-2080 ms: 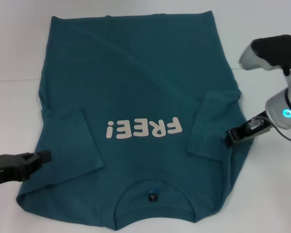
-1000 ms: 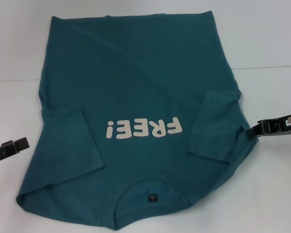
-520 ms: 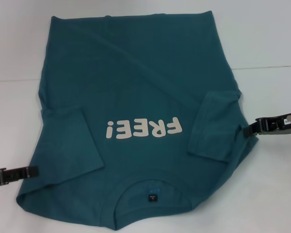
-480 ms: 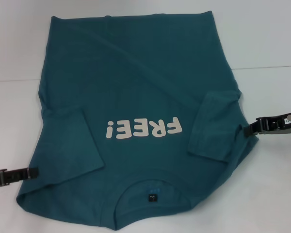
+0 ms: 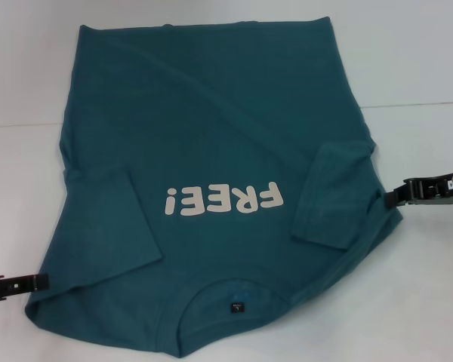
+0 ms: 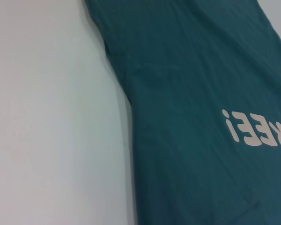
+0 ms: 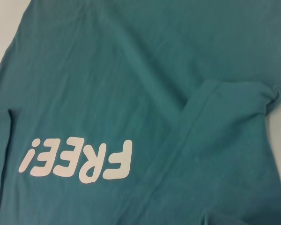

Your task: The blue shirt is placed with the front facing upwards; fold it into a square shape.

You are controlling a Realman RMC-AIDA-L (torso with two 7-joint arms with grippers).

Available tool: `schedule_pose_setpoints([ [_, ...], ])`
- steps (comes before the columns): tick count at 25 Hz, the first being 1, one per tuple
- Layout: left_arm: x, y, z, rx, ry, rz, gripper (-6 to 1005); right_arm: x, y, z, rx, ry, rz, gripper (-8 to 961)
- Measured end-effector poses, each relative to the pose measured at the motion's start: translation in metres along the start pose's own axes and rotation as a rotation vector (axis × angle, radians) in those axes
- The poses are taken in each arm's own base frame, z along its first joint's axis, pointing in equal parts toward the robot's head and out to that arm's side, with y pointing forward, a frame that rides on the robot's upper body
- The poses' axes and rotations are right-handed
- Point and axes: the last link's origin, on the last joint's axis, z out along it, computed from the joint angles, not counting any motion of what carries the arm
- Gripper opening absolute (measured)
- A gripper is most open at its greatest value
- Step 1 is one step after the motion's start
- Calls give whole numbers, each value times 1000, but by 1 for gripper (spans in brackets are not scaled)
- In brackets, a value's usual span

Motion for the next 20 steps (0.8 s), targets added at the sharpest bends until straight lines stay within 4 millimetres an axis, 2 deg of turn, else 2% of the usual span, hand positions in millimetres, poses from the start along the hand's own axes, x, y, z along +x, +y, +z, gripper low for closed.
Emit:
schedule_pose_setpoints([
  [20, 1, -1, 11, 48, -42, 60, 759, 5, -1, 2, -6, 12, -2, 22],
])
